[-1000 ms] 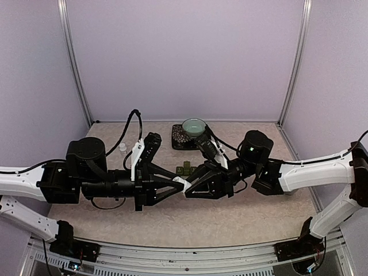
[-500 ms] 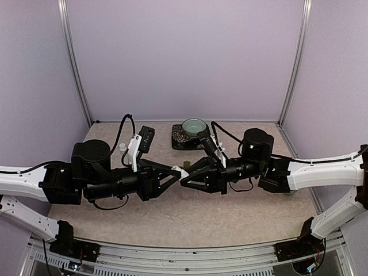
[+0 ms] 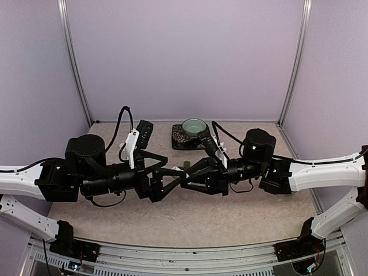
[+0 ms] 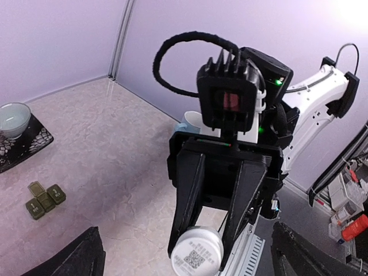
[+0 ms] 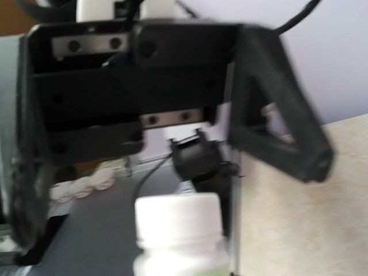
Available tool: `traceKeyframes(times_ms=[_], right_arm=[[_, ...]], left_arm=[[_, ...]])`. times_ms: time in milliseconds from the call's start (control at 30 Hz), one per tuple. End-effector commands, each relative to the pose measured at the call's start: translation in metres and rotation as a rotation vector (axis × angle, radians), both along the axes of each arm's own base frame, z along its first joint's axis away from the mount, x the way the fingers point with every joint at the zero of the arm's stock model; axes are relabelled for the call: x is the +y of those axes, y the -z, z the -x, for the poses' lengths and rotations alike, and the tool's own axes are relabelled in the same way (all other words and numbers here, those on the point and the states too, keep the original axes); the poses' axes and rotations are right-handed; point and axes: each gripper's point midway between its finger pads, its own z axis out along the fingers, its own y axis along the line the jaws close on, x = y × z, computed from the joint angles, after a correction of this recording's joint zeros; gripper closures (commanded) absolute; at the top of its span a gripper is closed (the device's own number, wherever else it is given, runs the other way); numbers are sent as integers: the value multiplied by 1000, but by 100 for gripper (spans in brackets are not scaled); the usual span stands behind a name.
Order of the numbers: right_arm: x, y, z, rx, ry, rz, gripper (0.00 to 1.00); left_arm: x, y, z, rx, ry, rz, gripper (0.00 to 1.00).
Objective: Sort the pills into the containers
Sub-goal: Unscrew the lid of the pill bottle.
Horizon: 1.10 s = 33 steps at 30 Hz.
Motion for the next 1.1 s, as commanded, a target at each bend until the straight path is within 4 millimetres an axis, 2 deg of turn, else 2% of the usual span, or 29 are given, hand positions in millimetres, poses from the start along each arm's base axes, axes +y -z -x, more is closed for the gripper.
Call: traceKeyframes(times_ms=[0, 133, 300, 533, 733, 933, 1067], right_arm=[[0, -8, 24, 54, -129, -43, 82], [-7, -16, 37, 84, -209, -78, 81], [-12, -22, 48, 114, -286, -102, 81], [-15, -31, 56, 149, -363, -125, 81], [-14, -34, 58, 173, -390, -127, 81], [-10, -32, 62, 180, -409, -120, 81], [-6, -30, 64, 186, -425, -111, 81]], left_arm=[[-5, -26, 13, -149, 110, 25, 5], [3, -31, 26, -197, 176, 64, 18], [17, -39, 42, -254, 262, 112, 25], [16, -38, 60, -295, 395, 108, 38], [11, -32, 63, -303, 469, 84, 37], [4, -29, 62, -318, 494, 64, 48], [0, -27, 62, -319, 509, 54, 49]])
